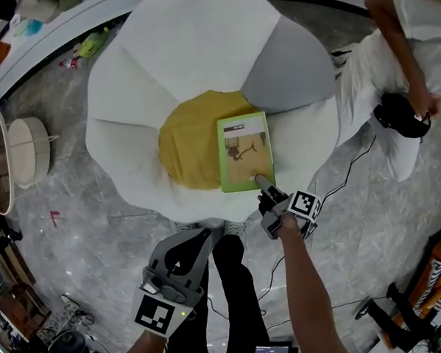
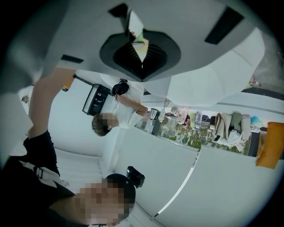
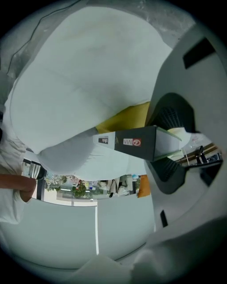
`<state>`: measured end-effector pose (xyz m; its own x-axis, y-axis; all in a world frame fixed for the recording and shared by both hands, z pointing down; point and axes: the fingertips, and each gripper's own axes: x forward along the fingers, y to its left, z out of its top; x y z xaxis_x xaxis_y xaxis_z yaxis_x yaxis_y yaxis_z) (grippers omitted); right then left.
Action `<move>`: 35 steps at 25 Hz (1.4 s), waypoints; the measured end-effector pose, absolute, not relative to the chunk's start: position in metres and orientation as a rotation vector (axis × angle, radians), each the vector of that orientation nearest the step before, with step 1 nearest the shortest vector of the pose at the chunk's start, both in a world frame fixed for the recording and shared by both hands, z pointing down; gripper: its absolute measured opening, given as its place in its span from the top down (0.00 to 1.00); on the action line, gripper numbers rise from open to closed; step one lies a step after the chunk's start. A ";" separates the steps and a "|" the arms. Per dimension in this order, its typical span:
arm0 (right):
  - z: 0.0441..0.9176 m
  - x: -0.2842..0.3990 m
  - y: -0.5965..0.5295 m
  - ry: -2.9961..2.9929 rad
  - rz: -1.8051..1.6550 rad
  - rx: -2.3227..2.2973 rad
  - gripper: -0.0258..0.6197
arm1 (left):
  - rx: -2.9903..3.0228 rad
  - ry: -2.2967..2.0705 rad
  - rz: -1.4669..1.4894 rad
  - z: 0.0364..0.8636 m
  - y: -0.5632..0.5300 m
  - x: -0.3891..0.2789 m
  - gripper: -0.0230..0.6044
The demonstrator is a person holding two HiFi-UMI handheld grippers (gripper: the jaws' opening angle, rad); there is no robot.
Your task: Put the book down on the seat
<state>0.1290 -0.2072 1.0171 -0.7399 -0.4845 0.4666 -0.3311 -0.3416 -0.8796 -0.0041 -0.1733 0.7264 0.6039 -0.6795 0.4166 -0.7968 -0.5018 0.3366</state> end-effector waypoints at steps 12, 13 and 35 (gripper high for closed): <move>1.027 0.143 -0.182 1.724 -2.325 -1.227 0.60 | 2.303 -1.184 0.328 0.725 -0.164 -0.012 0.94; 1.028 0.145 -0.180 1.713 -2.328 -1.234 0.61 | 2.305 -1.183 0.328 0.725 -0.164 -0.010 0.94; 0.996 0.158 -0.161 1.699 -2.307 -1.277 0.61 | 2.335 -1.159 0.310 0.698 -0.154 -0.004 0.94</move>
